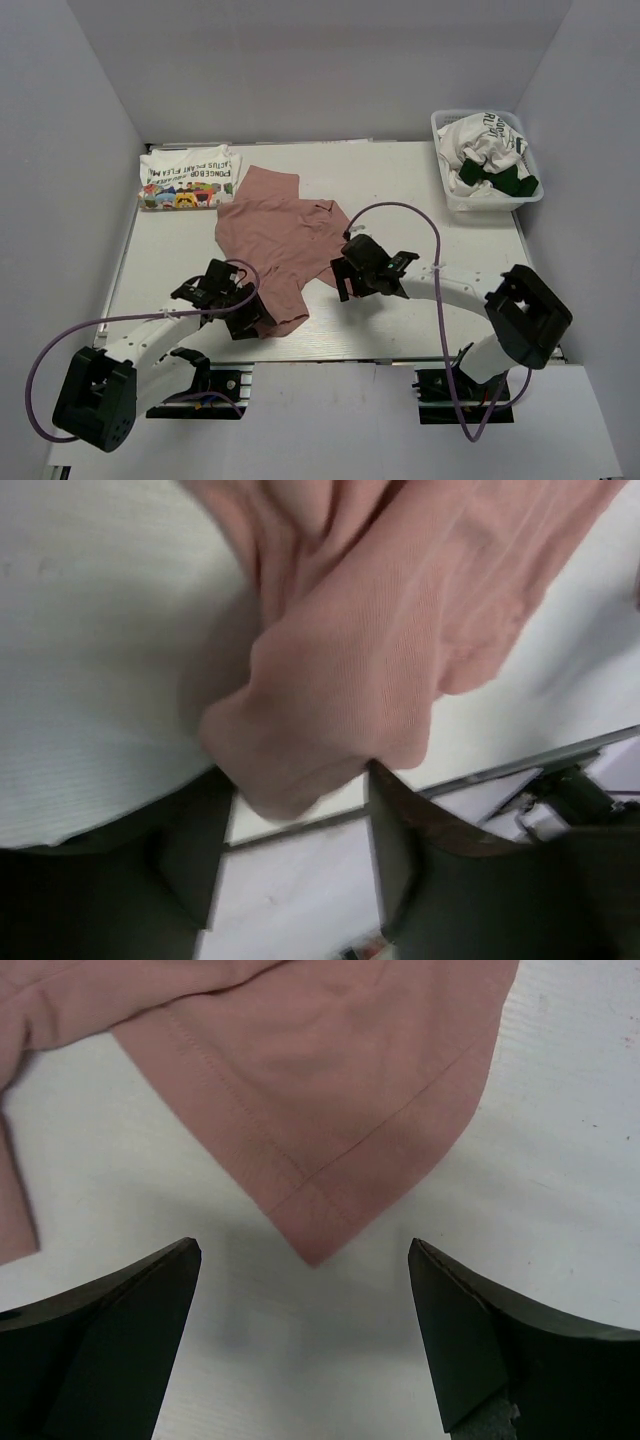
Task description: Fold and stack the t-shirts
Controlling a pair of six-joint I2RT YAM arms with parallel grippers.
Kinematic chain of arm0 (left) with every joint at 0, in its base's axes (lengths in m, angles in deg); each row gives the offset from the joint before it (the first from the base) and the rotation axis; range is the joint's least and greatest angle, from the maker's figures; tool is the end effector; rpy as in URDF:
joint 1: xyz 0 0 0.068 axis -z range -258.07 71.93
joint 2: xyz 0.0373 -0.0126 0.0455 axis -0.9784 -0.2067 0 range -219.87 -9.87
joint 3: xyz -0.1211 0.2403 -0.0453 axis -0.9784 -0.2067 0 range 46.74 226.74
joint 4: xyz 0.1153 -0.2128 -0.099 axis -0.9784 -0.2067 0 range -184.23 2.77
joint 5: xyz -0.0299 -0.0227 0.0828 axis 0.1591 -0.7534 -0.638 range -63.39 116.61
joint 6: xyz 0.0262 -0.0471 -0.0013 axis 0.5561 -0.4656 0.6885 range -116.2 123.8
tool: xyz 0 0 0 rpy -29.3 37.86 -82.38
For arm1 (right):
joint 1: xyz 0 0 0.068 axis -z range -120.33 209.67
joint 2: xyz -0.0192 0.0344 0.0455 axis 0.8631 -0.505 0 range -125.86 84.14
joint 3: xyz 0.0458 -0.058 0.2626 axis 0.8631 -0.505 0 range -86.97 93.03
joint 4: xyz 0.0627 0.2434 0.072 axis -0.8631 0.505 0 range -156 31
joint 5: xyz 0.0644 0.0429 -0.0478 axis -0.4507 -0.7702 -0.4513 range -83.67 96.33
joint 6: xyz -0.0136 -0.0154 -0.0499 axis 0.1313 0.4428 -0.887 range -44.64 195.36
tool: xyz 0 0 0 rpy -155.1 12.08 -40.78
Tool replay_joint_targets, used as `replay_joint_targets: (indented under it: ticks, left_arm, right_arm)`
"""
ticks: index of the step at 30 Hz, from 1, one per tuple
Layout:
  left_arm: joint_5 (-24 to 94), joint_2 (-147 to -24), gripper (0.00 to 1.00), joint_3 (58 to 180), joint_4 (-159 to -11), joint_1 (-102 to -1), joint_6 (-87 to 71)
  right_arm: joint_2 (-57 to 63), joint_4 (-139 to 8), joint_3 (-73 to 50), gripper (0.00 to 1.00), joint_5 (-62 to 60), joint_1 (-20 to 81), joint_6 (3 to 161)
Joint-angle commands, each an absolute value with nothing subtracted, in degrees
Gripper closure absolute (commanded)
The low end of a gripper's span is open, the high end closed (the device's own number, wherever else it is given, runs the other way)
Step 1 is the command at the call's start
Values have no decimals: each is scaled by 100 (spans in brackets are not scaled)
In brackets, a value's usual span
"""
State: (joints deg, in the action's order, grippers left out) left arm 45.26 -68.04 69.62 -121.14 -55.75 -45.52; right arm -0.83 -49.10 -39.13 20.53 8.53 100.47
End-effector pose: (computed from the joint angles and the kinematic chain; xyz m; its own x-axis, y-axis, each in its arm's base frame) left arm 0.1378 -0.0690 0.1446 -0.9162 -0.4006 -0.0047 -0.3528 0.8124 -0.4642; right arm 0.1901 0.2220 0.1885 -0.7418 -0.2650 -0.6160 -0.3862 0.9198 0.0694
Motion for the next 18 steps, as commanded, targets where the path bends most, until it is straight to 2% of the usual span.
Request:
replay_joint_targets:
  ticks: [1, 2, 3, 4, 6, 7, 9, 11, 13, 18]
  left_arm:
    - [4182, -7025, 39, 6670, -11764, -5417, -4620]
    - [4181, -7025, 48, 6670, -11764, -5356, -4621]
    - [4007, -7025, 69, 6739, -11843, -5303, -4621]
    - [3936, -7025, 83, 6740, -11843, -5303, -4673]
    - [3734, -6885, 100, 6880, -11896, -5250, -4674]
    - [3681, -6885, 100, 6941, -11896, -5250, -4674]
    - [3470, -6814, 100, 7196, -11896, -5250, -4674]
    - [3285, -6753, 100, 7520, -11957, -5250, -4674]
    - [3006, -6682, 100, 7819, -12124, -5250, -4569]
    - [1970, -6507, 100, 9479, -12695, -5250, -4331]
  right_arm:
    - [-331, -5290, -3994, 10, 2513, 816, 10340]
    - [-366, -5326, -4003, 10, 2610, 816, 10444]
    - [-488, -5378, -4012, 12, 2628, 842, 10437]
    - [-524, -5466, -4047, 18, 2663, 825, 10428]
    - [-734, -5633, -4091, 27, 2524, 842, 10428]
    - [-770, -5668, -4074, 35, 2531, 843, 10437]
    - [-963, -5721, -4074, 43, 2549, 843, 10498]
    - [-1016, -5800, -4047, 76, 2680, 869, 10542]
    - [-991, -5565, -3864, 100, 2838, 869, 10638]
    - [-115, -4590, -3153, 100, 4429, 1044, 10780]
